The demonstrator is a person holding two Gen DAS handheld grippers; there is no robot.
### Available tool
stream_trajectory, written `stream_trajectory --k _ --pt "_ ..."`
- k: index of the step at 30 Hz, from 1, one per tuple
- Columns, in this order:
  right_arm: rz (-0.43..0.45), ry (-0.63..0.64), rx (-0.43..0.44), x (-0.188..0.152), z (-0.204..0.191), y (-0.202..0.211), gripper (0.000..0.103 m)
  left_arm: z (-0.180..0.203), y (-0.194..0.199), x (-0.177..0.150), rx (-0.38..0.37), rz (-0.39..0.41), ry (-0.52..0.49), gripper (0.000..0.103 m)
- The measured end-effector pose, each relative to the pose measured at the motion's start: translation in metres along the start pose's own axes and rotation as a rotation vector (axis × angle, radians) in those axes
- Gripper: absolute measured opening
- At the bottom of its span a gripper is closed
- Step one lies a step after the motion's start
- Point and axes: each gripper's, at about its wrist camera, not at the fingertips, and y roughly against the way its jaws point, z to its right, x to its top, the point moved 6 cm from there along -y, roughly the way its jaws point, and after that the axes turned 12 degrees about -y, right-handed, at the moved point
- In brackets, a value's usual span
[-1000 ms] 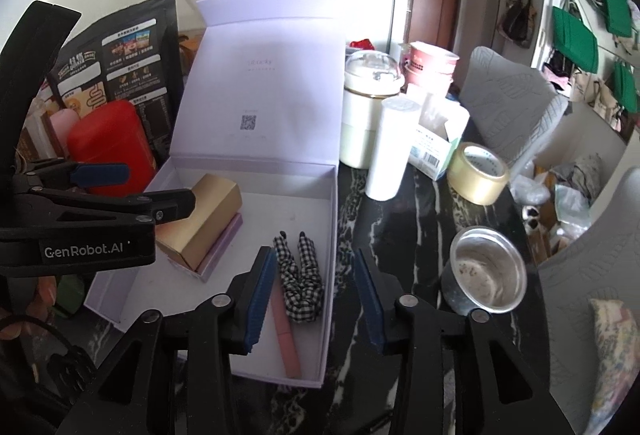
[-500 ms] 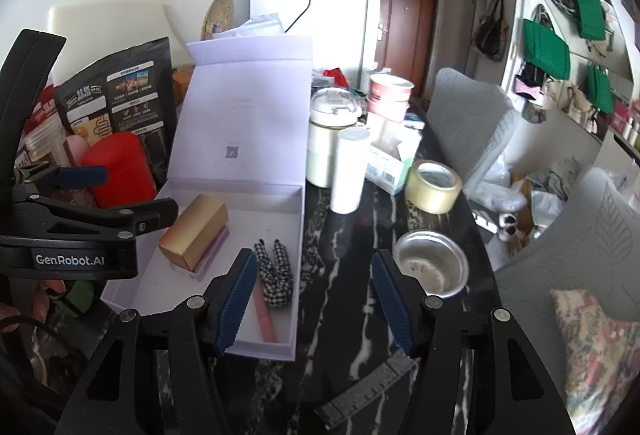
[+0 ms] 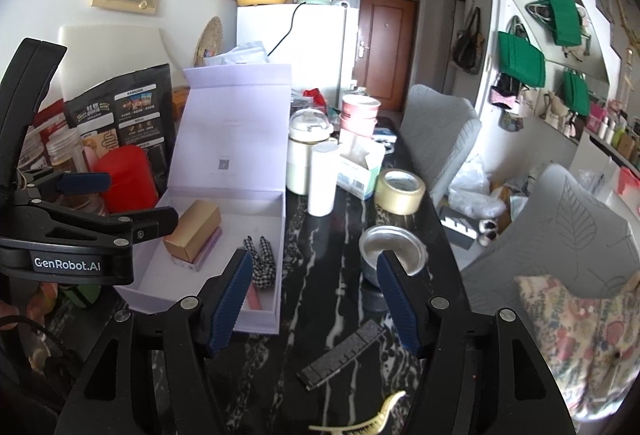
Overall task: Organize rigid objects
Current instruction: 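Open both grippers and withdraw them from the white box over the table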
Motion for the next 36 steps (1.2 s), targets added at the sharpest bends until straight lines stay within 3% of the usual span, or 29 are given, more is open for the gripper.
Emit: stream_trajectory --k 10,19,36 --pt "0.034 -0.026 -0.028 -0.015 0.015 0.038 0.067 0.030 0.019 -0.011 -0.030 0.017 -0.059 0.103" --pt "0.049 -0.065 -0.063 -0.038 0.034 0.068 0.067 0.064 0.028 -0.025 -0.104 0.023 -0.100 0.103" --pt "0.038 -0.130 -0.146 -0.084 0.076 0.095 0.068 0.122 0.012 -0.041 -0.190 -0.003 -0.192 0.103"
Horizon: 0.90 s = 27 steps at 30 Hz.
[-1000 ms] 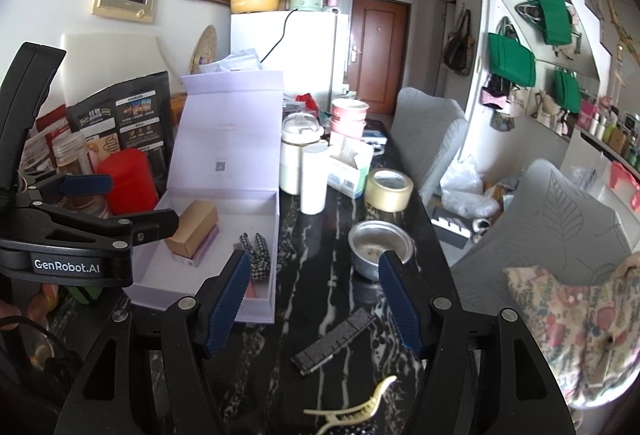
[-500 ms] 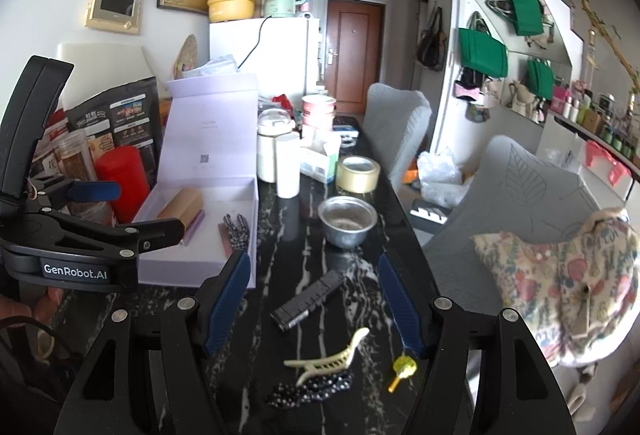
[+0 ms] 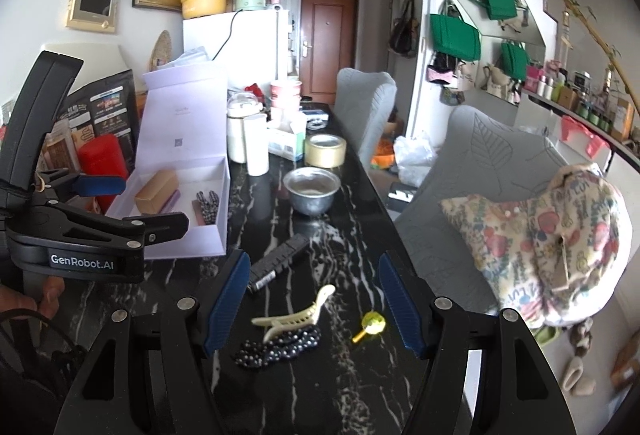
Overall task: Organize rigid objects
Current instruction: 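Open both grippers and withdraw them from the white box over the table, then close the left gripper on the black cosmetic box while the right grasps the lollipop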
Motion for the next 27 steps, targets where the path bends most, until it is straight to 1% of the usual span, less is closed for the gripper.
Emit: stream_trajectory --k 5,9,14,19,20,21,23,27 --pt "-0.015 -0.017 -0.011 -0.012 0.012 -0.004 0.068 0.012 -0.019 -0.003 -0.051 -0.023 -0.011 0.103" --pt "-0.035 -0.039 -0.007 -0.022 0.021 -0.011 0.068 0.021 -0.037 -0.008 -0.079 -0.054 -0.030 0.103" --pt "-0.048 -0.074 0.006 -0.033 0.032 -0.021 0.068 0.030 -0.058 -0.014 -0.115 -0.091 -0.030 0.103" --pt "-0.069 -0.094 0.018 -0.045 0.041 -0.034 0.068 0.033 -0.072 -0.020 -0.117 -0.095 -0.023 0.103" --pt "-0.072 -0.094 0.018 -0.046 0.042 -0.035 0.068 0.033 -0.075 -0.020 -0.119 -0.100 -0.022 0.101" --pt "-0.077 -0.093 0.018 -0.049 0.044 -0.038 0.068 0.034 -0.079 -0.022 -0.121 -0.105 -0.019 0.098" --pt "-0.086 -0.098 0.021 -0.052 0.047 -0.043 0.068 0.034 -0.088 -0.025 -0.117 -0.123 -0.014 0.097" --pt "-0.104 -0.129 0.041 -0.057 0.055 -0.052 0.068 0.035 -0.100 -0.028 -0.105 -0.136 -0.011 0.096"
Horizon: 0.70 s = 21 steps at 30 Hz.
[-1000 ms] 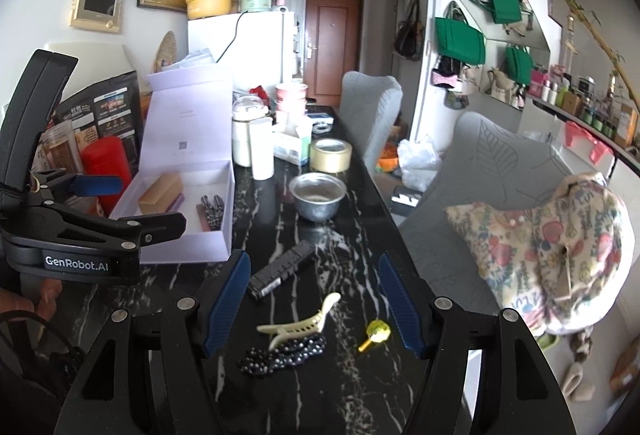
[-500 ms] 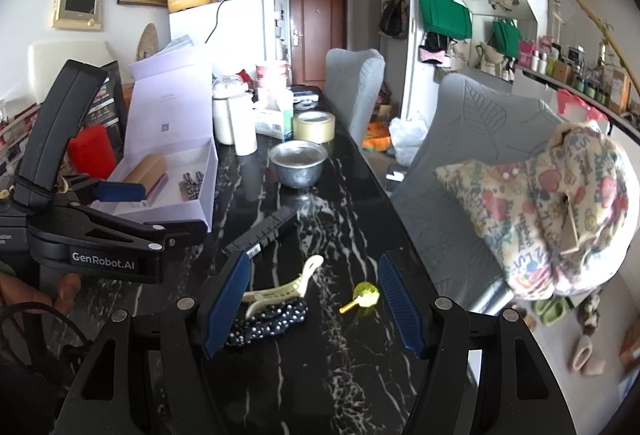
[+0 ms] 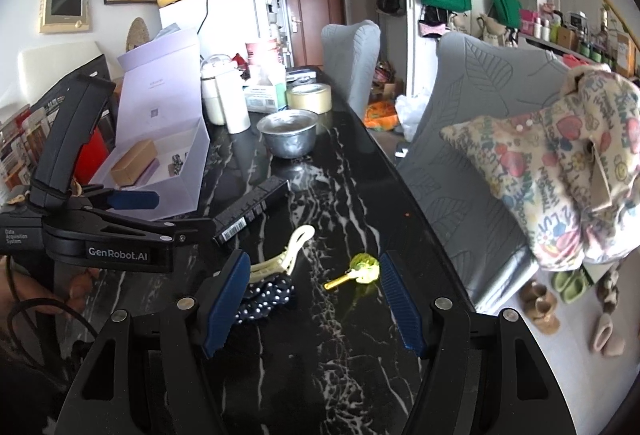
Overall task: Organize rigid objects
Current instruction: 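Close the left gripper on the black cosmetic box while the right grasps the lollipop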
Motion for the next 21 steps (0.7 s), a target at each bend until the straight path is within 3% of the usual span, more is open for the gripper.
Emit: stream_trajectory --k 3,7,9,12,18,21 --pt "-0.007 -0.017 0.009 0.000 0.007 -0.005 0.068 0.000 -0.009 0.002 0.006 0.000 0.002 0.091" --pt "-0.007 -0.007 -0.011 0.001 0.015 -0.010 0.068 0.001 -0.019 0.008 0.071 -0.003 -0.037 0.090" --pt "0.003 -0.013 -0.020 0.004 0.021 -0.010 0.068 0.002 -0.023 0.014 0.084 0.003 -0.051 0.083" --pt "0.003 -0.039 -0.028 0.008 0.031 -0.013 0.068 0.000 -0.029 0.023 0.122 0.002 -0.055 0.081" --pt "0.011 -0.080 -0.049 0.020 0.047 -0.023 0.068 -0.002 -0.049 0.035 0.089 -0.022 -0.056 0.080" --pt "-0.002 -0.091 -0.065 0.024 0.051 -0.035 0.068 -0.006 -0.060 0.037 0.059 -0.050 -0.027 0.068"
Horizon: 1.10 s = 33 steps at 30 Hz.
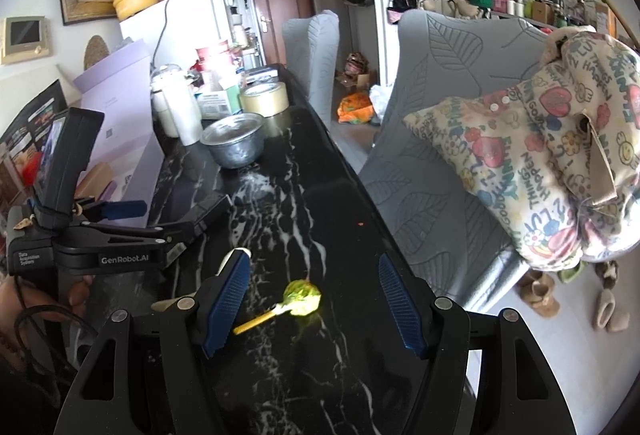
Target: Organize rigid objects
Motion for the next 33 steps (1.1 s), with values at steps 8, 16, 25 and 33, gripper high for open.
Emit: stream_trajectory --k 8,16,25,33 --pt "-0.086 -0.010 -0.016 -0.005 0.005 -0.037 0.065 -0.003 -0.019 -0.003 -0.057 -0.055 0.026 0.046" --pt "-0.166 -0.031 -0.014 -0.019 0.007 -0.057 0.047 0.005 -0.026 -0.001 -0.050 -0.064 -0.031 0.039" --pt "-0.174 -0.009 -0.056 -0.032 0.007 -0.053 0.034 -0.003 -0.023 -0.003 -0.048 -0.027 0.018 0.026" --pt "-0.163 -0.016 -0.050 -0.040 0.007 -0.043 0.034 -0.004 -0.020 -0.009 -0.025 -0.011 0.039 0.025"
